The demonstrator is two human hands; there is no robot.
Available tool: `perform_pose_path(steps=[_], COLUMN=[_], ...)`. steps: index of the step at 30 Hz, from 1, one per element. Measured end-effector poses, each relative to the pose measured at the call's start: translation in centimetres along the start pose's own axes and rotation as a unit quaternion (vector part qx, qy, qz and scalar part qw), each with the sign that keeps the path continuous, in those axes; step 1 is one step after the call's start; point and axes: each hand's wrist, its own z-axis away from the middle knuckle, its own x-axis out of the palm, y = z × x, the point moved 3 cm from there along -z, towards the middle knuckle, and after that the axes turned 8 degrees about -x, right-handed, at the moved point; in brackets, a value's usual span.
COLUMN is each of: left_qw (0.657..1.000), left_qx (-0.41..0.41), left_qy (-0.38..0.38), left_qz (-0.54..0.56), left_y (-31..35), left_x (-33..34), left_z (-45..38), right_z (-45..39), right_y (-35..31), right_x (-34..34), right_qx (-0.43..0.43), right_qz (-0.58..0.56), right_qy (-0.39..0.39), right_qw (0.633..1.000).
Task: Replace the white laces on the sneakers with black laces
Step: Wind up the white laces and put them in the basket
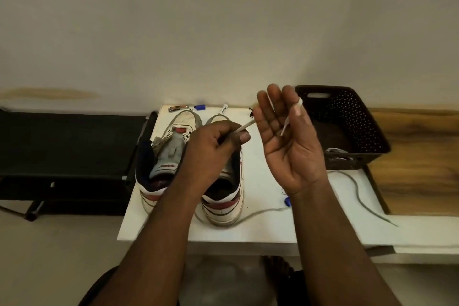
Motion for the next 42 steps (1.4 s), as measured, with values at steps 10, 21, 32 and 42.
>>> perform_pose_path(steps=[10,21,32,42], left_qw=[0.991,0.998,0.99,0.991], left_qx=[-0.043,0.02,-0.036,-0.057], left_qy=[-0.057,-0.062,-0.134,-0.114], left_qz=[-0.112,0.014,0.037,0.049], left_y=[-1.8,-0.4,-0.9,-1.6], left_x=[-0.4,0.0,2.3,0.6], left_z=[-1.7,-1.7,-1.3,-1.5], right_z=[-1.4,-0.9,-0.2,-0.1], right_y=[0.9,0.2,0.4,-0.2], right_x=[-4.3,-3.8,-2.6,-5.3], right_qx=[-0.054,0.153,0.057,0.17], right_qz=[0.587,0.575,0.088,0.61], right_qy=[-0.079,-0.17,-0.047,-0.161], right_qw=[0.804,0.785,0.993,0.757])
